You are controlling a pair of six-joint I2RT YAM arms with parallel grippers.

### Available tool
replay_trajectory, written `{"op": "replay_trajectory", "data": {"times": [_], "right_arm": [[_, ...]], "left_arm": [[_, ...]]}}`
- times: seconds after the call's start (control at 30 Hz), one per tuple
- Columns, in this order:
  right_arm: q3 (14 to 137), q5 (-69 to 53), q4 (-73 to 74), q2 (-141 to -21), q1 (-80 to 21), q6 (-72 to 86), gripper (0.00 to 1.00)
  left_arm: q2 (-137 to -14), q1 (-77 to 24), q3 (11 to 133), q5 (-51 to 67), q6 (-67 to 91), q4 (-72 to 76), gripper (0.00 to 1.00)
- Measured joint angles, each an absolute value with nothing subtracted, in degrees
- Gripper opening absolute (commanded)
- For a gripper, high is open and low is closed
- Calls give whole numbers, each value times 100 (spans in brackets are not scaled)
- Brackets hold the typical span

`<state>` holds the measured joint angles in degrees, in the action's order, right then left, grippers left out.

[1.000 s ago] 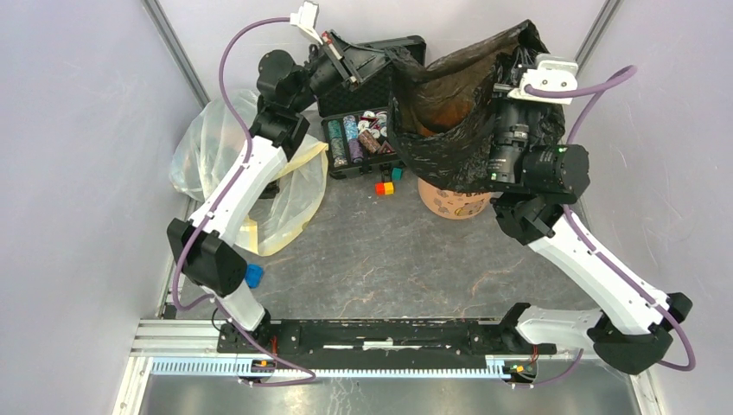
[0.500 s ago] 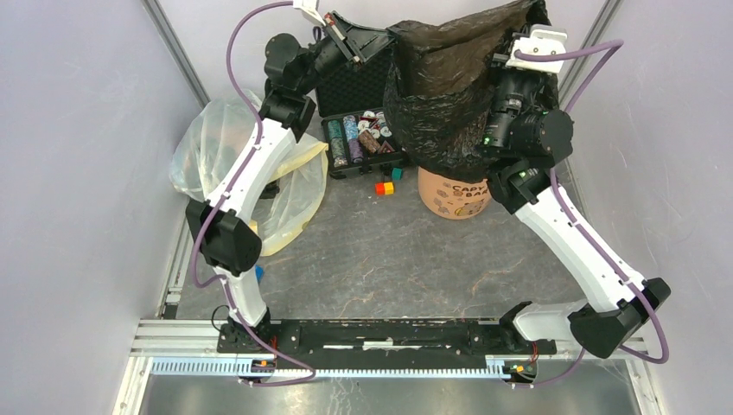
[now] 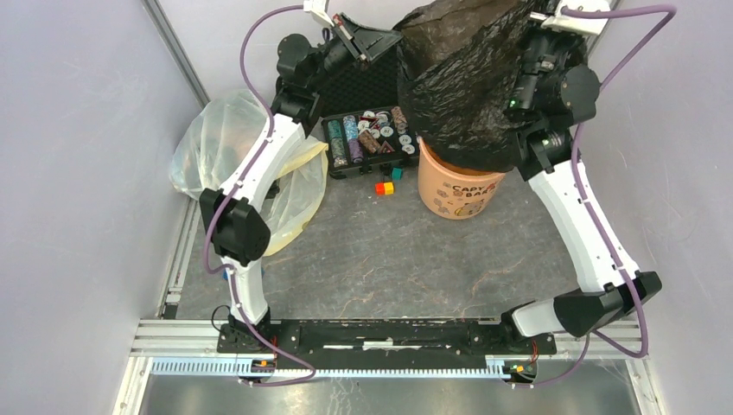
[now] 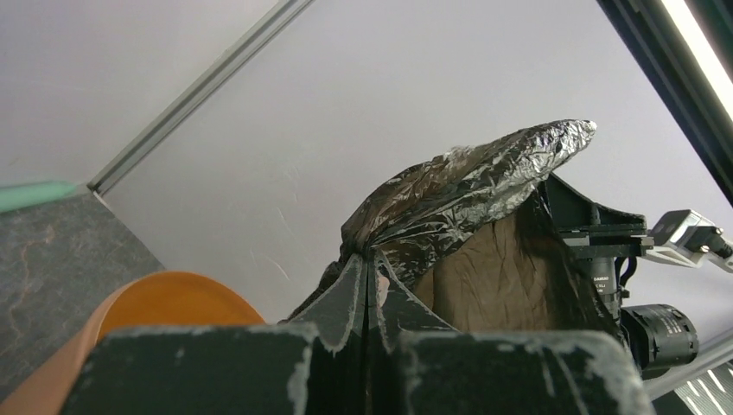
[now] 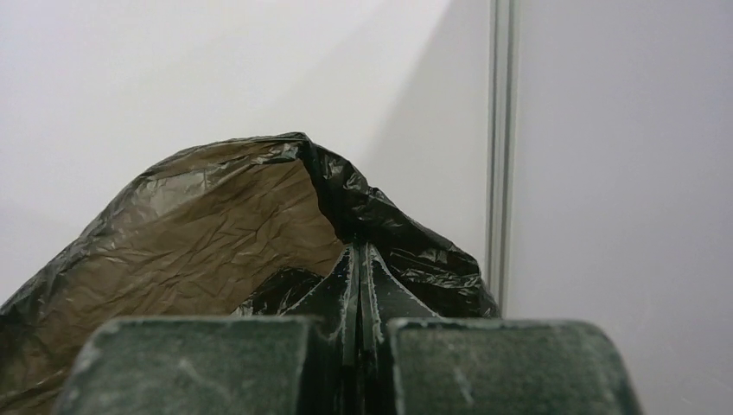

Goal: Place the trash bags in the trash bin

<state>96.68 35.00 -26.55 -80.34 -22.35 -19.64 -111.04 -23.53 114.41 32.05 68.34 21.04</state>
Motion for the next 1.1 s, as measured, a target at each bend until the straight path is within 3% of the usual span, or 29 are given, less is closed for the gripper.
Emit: {"op": "replay_trajectory", "data": {"times": [0.3, 0.7, 1.1], "right_arm": [[10130, 2989, -2255, -8296, -1938, -1391, 0], [8729, 2611, -2145, -7415, -1938, -676, 0], [8615, 2163, -1855, -7116, -1938, -10, 0]], "left_arm": [[-11469, -2349, 12490, 3166, 6836, 2012, 2], [-11131, -2349, 10145, 3216, 7367, 3055, 2], [-10510, -2316, 9880, 3500, 7607, 3256, 2]]}}
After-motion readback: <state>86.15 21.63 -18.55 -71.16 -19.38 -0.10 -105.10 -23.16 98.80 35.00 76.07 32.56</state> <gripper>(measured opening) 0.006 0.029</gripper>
